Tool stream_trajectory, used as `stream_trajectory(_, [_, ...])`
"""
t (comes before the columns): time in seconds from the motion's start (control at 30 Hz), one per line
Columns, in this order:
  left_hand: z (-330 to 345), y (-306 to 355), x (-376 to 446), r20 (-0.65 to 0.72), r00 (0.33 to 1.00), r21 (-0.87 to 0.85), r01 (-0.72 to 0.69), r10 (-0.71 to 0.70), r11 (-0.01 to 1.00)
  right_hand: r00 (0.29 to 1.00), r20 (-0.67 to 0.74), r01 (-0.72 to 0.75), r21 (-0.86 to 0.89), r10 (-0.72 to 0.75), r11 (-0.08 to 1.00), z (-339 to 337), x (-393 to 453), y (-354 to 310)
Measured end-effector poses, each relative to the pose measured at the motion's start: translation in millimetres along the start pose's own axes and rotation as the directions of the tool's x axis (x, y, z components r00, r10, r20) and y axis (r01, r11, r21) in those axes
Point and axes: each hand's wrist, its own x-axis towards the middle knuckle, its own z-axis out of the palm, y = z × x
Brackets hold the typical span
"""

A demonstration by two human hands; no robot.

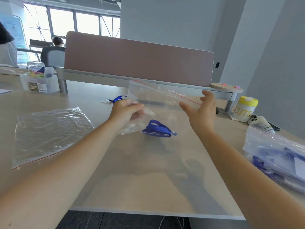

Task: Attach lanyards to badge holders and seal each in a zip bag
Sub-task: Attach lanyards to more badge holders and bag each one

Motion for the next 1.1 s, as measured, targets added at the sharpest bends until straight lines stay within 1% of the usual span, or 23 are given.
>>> stream_trajectory(0.07, [1, 0, 6, -0.016, 0.999, 0.025, 0.034, -0.033, 0.999, 0.98, 0.094, -0.19, 0.163, 0.176, 0.968, 6, -2, 10])
stream_trajectory(0.13, [2, 0, 12, -0.03, 0.997, -0.011, 0.068, -0.068, 0.998, 0.923, 0.248, -0.357, 0.265, 0.294, 0.896, 12, -5, 21])
stream_trajectory(0.2, [3, 0, 17, -0.042, 0.995, -0.028, 0.089, -0.09, 0.996, 0.876, 0.361, -0.432, 0.291, 0.32, 0.854, 17, -9, 28])
stream_trajectory(0.27, [4, -1, 21, -0.056, 0.993, -0.028, 0.101, -0.103, 0.994, 0.861, 0.417, -0.442, 0.336, 0.29, 0.831, 20, -13, 32])
stream_trajectory(0.3, [4, -2, 22, -0.065, 0.992, -0.025, 0.105, -0.107, 0.994, 0.865, 0.423, -0.432, 0.361, 0.268, 0.826, 21, -13, 34])
stream_trajectory(0.4, [6, -4, 23, -0.076, 0.99, -0.008, 0.121, -0.121, 0.993, 0.903, 0.357, -0.382, 0.418, 0.237, 0.824, 24, -12, 38])
stream_trajectory(0.47, [7, -4, 22, -0.067, 0.99, -0.032, 0.126, -0.128, 0.992, 0.926, 0.308, -0.345, 0.45, 0.219, 0.824, 24, -8, 37])
stream_trajectory(0.57, [5, 2, 23, -0.058, 0.99, -0.059, 0.122, -0.126, 0.991, 0.937, 0.281, -0.322, 0.469, 0.207, 0.822, 19, -3, 31])
stream_trajectory(0.63, [4, 9, 22, -0.071, 0.992, -0.074, 0.099, -0.105, 0.992, 0.95, 0.25, -0.288, 0.48, 0.185, 0.828, 14, 0, 23])
stream_trajectory(0.73, [7, 23, 18, -0.081, 0.996, -0.093, 0.036, -0.043, 0.995, 0.975, 0.164, -0.212, 0.486, 0.15, 0.848, 3, 6, 10])
stream_trajectory(0.9, [22, 52, 8, -0.045, 0.999, -0.185, -0.012, 0.004, 0.983, 0.994, 0.039, -0.111, 0.478, 0.105, 0.871, -25, 16, -12])
stream_trajectory(1.0, [35, 68, 1, 0.009, 0.999, -0.247, -0.027, 0.03, 0.969, 0.994, -0.014, -0.084, 0.505, 0.106, 0.859, -47, 20, -21])
stream_trajectory(1.1, [50, 79, -9, 0.079, 0.995, -0.268, -0.03, 0.053, 0.963, 0.992, -0.072, -0.055, 0.512, 0.107, 0.857, -73, 21, -27])
